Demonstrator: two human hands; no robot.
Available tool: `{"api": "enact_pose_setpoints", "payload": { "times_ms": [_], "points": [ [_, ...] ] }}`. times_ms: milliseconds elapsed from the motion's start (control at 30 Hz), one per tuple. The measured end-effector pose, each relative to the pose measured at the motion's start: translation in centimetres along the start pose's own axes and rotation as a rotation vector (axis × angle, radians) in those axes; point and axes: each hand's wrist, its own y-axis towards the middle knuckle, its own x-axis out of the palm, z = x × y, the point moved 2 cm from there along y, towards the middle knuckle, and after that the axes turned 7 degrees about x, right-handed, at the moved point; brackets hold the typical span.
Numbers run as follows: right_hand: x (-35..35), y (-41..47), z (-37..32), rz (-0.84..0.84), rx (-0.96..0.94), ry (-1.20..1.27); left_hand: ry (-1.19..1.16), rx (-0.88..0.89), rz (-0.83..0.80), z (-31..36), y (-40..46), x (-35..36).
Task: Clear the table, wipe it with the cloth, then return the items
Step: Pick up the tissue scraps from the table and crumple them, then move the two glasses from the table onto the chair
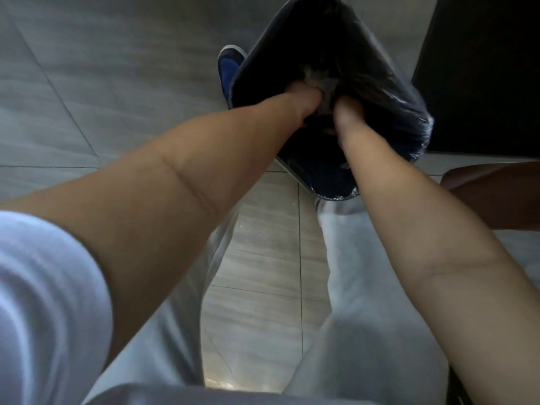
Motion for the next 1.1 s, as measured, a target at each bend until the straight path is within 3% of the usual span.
{"api": "enact_pose_setpoints", "payload": {
  "times_ms": [167,300,467,667,767,900,1100],
  "points": [
    [-3.0,-7.8,0.9,-0.036,-0.055,-0.036,-0.062,0.106,0.103,0.8,-6.5,-2.9],
    [-4.8,-17.2,1.0,-0.125,-0.166,-0.121,0.119,0.258,0.149,1.9,-13.6,-6.3],
    [-8.7,-28.9,0.1,0.143,-0.573,-0.498,0.314,0.467,0.168,4.0,-24.5,-10.5],
    [-10.3,-42.8,-0.7,0.278,-0.935,-0.779,0.579,0.718,0.29,6.9,-37.3,-16.3],
    [-10.3,-50.0,-1.3,0.344,-1.126,-0.924,0.735,0.817,0.482,7.3,-43.2,-18.1],
    [-10.7,-59.6,-1.7,0.493,-1.373,-1.04,0.673,0.8,0.752,7.2,-51.3,-20.0],
    [-8.6,-71.4,-1.5,0.506,-1.648,-1.086,0.845,0.846,1.069,4.1,-62.1,-26.6]
  ]
}}
